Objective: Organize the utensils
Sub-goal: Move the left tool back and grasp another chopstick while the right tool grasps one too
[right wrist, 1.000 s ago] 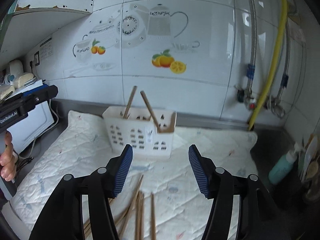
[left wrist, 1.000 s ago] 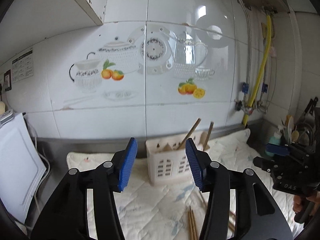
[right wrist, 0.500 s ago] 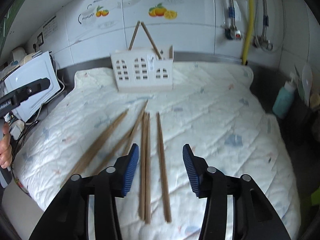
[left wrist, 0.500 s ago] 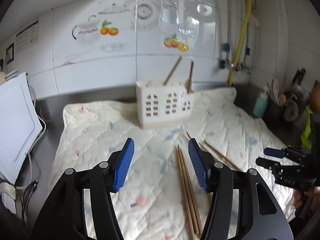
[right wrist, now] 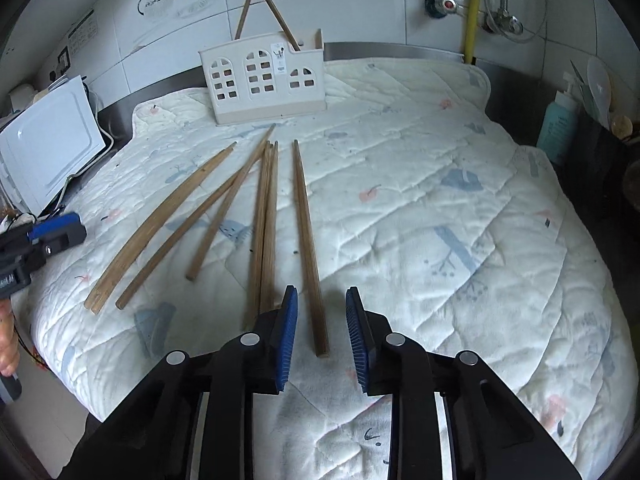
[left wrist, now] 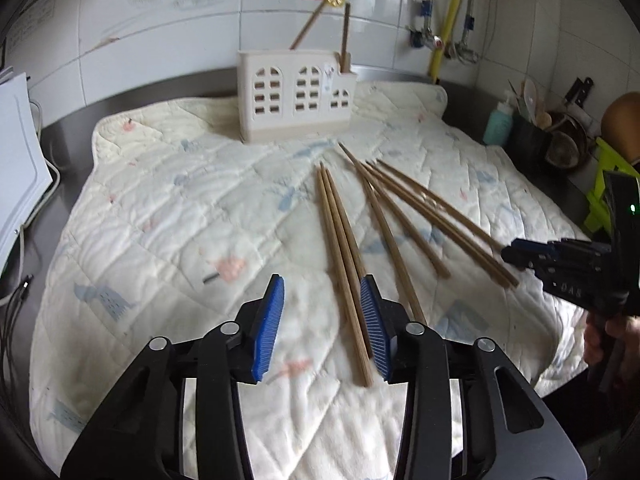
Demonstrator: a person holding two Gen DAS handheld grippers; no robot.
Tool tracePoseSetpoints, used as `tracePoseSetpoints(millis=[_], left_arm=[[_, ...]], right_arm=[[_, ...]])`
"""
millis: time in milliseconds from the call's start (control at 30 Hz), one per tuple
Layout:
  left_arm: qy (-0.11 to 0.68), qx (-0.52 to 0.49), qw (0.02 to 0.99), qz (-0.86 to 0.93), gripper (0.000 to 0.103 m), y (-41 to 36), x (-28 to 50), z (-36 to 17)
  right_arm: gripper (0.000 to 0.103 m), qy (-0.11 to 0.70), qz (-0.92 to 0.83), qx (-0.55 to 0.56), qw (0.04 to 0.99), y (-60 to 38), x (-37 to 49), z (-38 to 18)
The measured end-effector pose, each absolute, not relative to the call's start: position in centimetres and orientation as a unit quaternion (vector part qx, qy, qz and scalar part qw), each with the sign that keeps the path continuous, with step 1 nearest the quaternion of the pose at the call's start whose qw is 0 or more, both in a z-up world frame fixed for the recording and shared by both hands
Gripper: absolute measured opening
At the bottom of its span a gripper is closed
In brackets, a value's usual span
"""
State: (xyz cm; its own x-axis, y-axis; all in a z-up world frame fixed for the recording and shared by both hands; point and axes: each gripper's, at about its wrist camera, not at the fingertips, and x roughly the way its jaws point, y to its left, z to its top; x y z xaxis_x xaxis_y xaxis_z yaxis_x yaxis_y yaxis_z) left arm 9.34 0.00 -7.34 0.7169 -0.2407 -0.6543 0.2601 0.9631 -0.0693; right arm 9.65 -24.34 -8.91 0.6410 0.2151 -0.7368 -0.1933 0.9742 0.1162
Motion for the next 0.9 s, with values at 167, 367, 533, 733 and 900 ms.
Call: tracePoseSetpoints(millis=[167, 367, 533, 733, 900], left_arm=[[0.377, 0.009, 0.915, -0.143, 0.029, -0.7, 9.0, -9.2], [0.386, 0.014, 0.912, -0.139, 0.023, -1.0, 8.7, -10.3], [0.386, 0.002, 0.912, -0.139, 0.023, -0.5, 8.8, -10.3], [0.383, 0.02, 0.914, -0.129, 0.022, -1.2, 8.8, -10.4], [0.377, 0.049, 0.92, -0.095, 0.015, -2.1, 9.6, -10.9]], right_arm=[[0.024, 0.41, 0.111, 0.021, 0.905, -24.5, 9.6, -9.3], [0.024, 0.409, 0.112, 0.028, 0.905, -24.6, 9.6, -9.4], [0.025, 0.409, 0.111, 0.029, 0.905, -24.6, 9.6, -9.4], [0.025, 0.407, 0.108, 0.025, 0.907, -24.4, 9.4, -9.4], [0.024, 0.401, 0.099, 0.008, 0.911, -24.0, 9.3, -9.4]])
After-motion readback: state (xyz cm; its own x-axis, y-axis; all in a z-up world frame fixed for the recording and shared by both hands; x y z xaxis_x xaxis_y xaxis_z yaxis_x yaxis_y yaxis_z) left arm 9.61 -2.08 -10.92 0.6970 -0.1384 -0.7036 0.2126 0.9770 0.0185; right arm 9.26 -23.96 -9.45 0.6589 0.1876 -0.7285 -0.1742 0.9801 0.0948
